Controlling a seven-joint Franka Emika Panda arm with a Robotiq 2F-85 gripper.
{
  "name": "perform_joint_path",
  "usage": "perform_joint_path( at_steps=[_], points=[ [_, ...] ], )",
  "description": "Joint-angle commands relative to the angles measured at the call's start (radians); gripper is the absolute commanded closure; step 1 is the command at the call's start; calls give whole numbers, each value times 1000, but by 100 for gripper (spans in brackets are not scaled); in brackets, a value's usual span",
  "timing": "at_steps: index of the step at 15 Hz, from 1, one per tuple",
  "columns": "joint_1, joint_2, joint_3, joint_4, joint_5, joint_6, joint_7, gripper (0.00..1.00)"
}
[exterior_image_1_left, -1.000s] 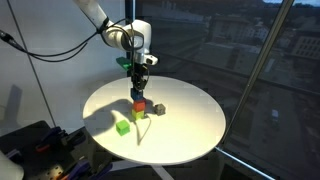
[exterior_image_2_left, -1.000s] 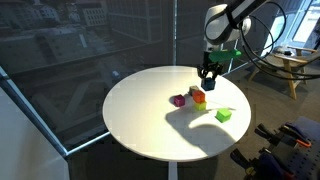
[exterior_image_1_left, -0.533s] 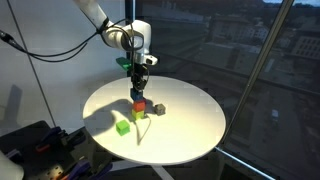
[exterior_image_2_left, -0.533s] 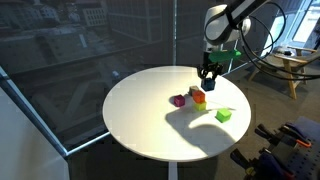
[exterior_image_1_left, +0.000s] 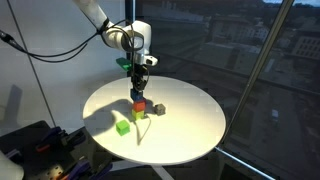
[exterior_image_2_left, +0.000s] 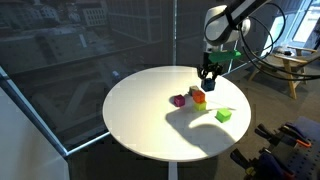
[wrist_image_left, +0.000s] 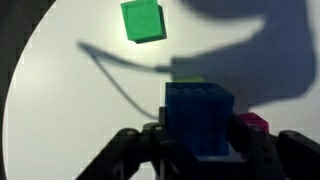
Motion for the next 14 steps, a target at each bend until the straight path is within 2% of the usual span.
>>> perform_joint_path(
  at_steps=[1, 14],
  points=[
    [-2, 4, -5, 22, -2, -3, 8, 69],
    [-2, 81, -7, 116, 6, -41, 10, 69]
  ],
)
